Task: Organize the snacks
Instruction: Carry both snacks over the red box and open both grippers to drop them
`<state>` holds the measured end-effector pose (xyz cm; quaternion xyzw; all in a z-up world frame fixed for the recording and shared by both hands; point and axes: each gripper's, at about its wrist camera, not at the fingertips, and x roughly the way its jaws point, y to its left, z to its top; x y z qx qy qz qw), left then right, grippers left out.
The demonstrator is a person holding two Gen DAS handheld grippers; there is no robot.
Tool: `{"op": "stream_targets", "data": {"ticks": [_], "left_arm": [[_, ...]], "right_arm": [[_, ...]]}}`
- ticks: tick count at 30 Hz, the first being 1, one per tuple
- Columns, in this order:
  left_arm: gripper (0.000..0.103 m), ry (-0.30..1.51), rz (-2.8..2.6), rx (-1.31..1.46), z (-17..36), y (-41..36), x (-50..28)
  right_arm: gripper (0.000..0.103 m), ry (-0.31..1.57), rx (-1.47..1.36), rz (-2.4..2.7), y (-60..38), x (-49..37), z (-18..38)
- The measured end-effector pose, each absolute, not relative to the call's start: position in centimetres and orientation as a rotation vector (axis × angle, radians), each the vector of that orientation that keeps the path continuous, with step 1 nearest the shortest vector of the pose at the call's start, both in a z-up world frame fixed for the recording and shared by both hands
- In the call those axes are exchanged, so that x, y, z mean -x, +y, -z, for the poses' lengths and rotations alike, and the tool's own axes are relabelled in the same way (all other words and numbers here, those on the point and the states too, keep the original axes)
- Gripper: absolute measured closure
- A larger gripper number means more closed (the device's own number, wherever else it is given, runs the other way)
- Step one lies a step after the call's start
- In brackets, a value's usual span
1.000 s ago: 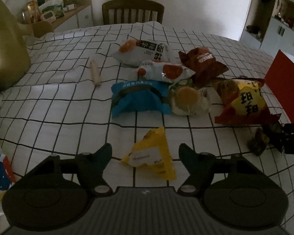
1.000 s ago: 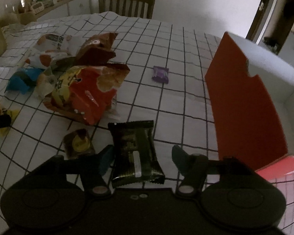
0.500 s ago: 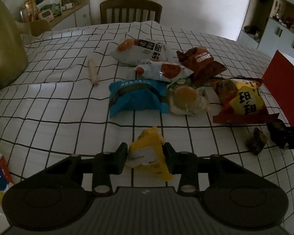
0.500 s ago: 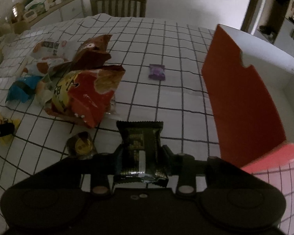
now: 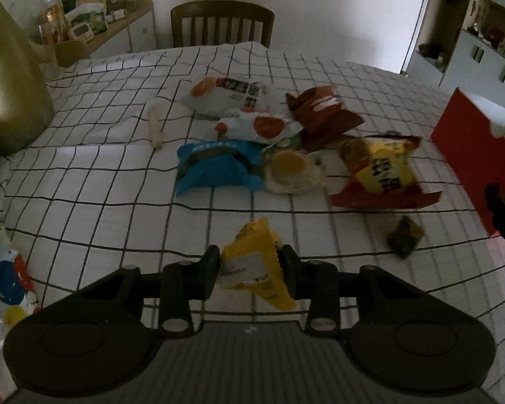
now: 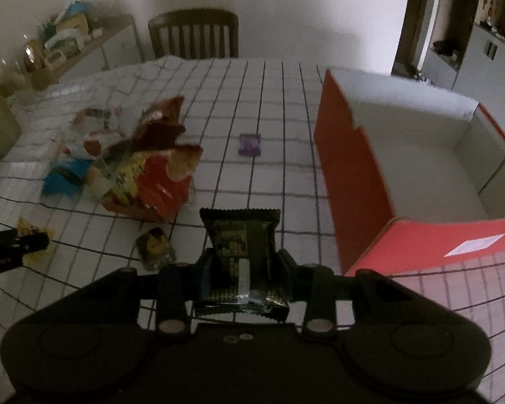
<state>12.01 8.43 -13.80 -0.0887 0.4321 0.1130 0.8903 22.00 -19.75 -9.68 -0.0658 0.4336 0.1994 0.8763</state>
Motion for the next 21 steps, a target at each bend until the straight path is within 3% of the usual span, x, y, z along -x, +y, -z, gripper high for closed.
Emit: {"op": "stream_targets", "data": {"ticks": [21], "left_arm": [[0.065, 0.781, -0.037, 0.141, 4.3, -6.9, -16.4]], "right_arm": [[0.065, 0.783, 0.090, -0.494, -29.4, -24.5, 1.6]]}}
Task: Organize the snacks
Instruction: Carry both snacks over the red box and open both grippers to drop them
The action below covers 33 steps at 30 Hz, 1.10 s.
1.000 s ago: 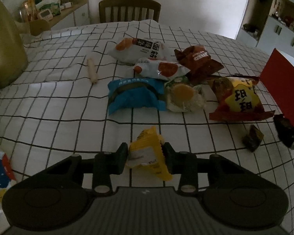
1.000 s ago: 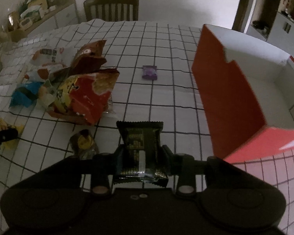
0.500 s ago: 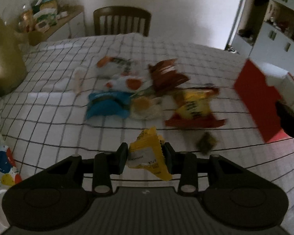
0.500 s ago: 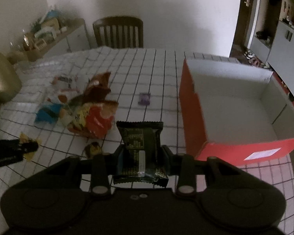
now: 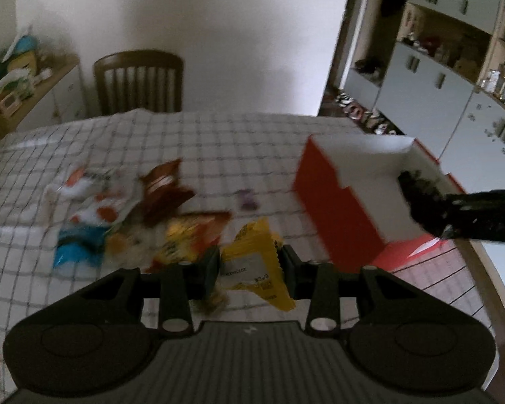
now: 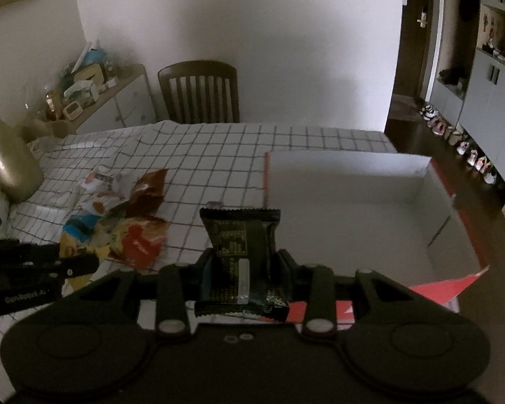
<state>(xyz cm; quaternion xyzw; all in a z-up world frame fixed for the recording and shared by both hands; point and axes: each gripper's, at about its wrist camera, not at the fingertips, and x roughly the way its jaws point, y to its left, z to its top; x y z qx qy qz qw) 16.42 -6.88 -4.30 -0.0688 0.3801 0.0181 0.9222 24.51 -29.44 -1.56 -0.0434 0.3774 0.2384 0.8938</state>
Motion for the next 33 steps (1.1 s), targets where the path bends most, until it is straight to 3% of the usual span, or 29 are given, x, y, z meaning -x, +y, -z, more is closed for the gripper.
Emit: {"op": "stream_targets", "data": {"ticks": [19, 33], "left_arm": [[0.064, 0.762, 0.151, 0.020, 3.7, -19.1, -28.5], [0.064, 0.986, 0.187, -0.064, 9.4, -23.5, -34.4]], "right_arm": [[0.065, 0.773, 0.129, -0.363, -38.5, -31.6, 3.2], [0.065, 0.891, 0.156, -0.319, -40.1, -34.7, 7.6]]}}
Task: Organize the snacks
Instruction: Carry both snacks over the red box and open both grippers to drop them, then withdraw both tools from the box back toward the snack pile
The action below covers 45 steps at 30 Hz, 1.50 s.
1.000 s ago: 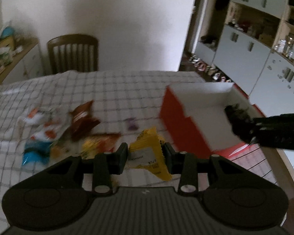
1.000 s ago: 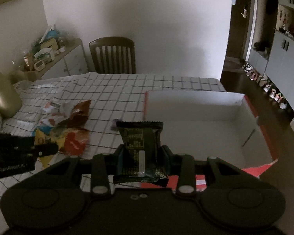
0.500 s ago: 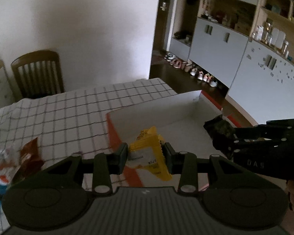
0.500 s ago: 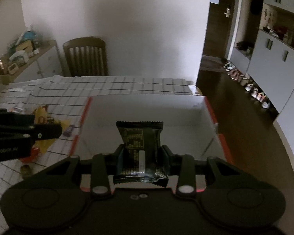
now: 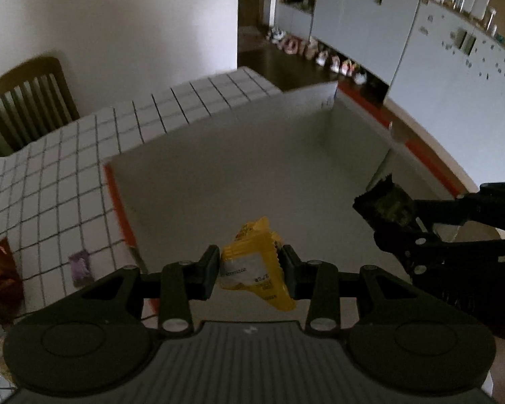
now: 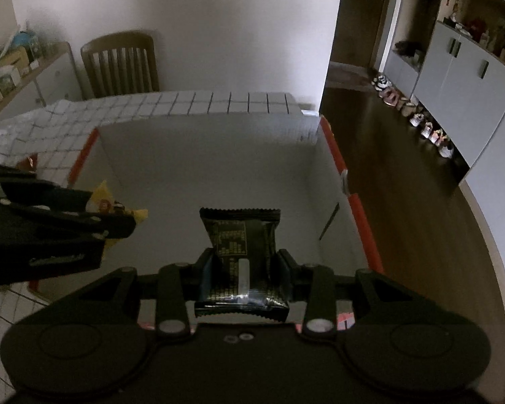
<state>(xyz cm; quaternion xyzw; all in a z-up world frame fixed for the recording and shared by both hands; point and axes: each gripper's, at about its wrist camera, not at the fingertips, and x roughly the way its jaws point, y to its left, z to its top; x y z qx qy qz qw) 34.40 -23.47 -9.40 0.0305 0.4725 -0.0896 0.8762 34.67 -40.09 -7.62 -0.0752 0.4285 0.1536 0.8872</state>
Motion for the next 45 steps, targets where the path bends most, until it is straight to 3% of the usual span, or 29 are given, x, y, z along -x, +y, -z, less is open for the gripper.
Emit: {"op": "stream_targets", "data": {"ticks": [16, 19, 27, 45], "left_arm": [[0.062, 1.135, 0.202, -0.078, 12.7, -24.8, -36.4], [0.049, 1.127, 0.210, -0.083, 12.5, -24.9, -36.3], [0.041, 1.061, 0.198, -0.061, 10.7, -24.5, -35.3], [0.035, 0.844, 0.168, -0.041, 4.4, -21.8, -28.9]], "right_arm": [[0.063, 0.944, 0.181, -0.308, -40.1, -36.7, 9.6], [0.061, 0.942, 0.179, -0.311, -40.3, -36.7, 9.7], [0.048, 0.919, 0.157, -0.324, -41.2, -35.7, 8.6], [0.021, 0.784, 0.111, -0.394, -41.8, -31.4, 3.3]]}}
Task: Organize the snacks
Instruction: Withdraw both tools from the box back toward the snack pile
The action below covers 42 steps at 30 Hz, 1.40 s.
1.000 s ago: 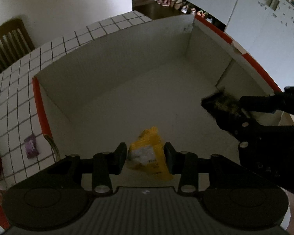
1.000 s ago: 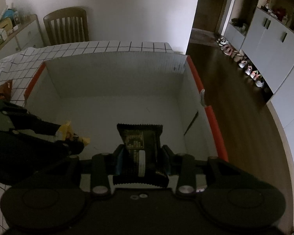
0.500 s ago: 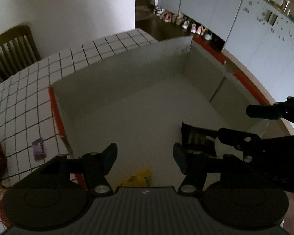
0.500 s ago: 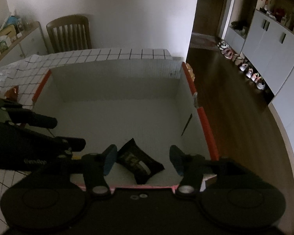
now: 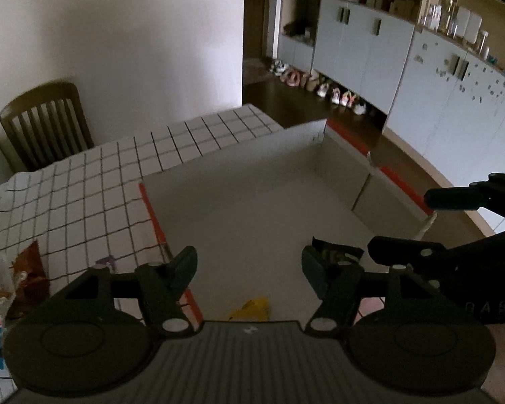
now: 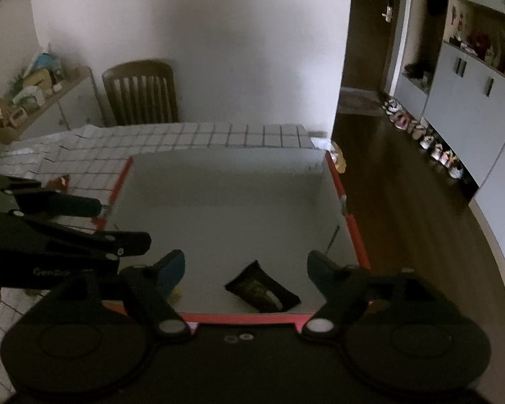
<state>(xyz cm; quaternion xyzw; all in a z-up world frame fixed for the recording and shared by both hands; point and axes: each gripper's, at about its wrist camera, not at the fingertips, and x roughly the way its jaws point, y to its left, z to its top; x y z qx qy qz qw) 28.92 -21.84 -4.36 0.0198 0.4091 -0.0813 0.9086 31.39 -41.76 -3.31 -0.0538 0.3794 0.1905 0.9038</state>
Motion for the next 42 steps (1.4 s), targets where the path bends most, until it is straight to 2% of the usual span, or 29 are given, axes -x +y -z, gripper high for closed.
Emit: {"op": "stream_targets", "data": {"ticks": [11, 15, 21, 29, 36, 42], "left_arm": [[0.029, 0.731, 0.149, -0.018, 1.3, -19.0, -23.8], [0.021, 0.689, 0.150, -0.011, 0.4, -17.7, -21.5], [0.021, 0.665, 0.144, 0.002, -0.3, -15.6, -19.0], [0.020, 0.652, 0.131, 0.024, -0.8, -12.2, -16.1], [0.001, 0.635, 0.103, 0.039, -0.5, -8.1, -13.9], [0.000, 0.601, 0.064, 0.047, 0.3, -3.8, -12.0]], "right_arm": [[0.012, 0.695, 0.074, -0.453, -41.1, -28.1, 0.4], [0.008, 0.664, 0.062, -0.475, -40.3, -26.8, -0.4], [0.001, 0.616, 0.053, -0.490, -38.8, -24.5, -1.3], [0.000, 0.589, 0.032, -0.507, -36.2, -21.5, -1.7], [0.000, 0.559, 0.028, -0.525, -32.9, -19.4, -2.0], [0.000, 0.565, 0.016, -0.540, -29.7, -18.2, -1.7]]}}
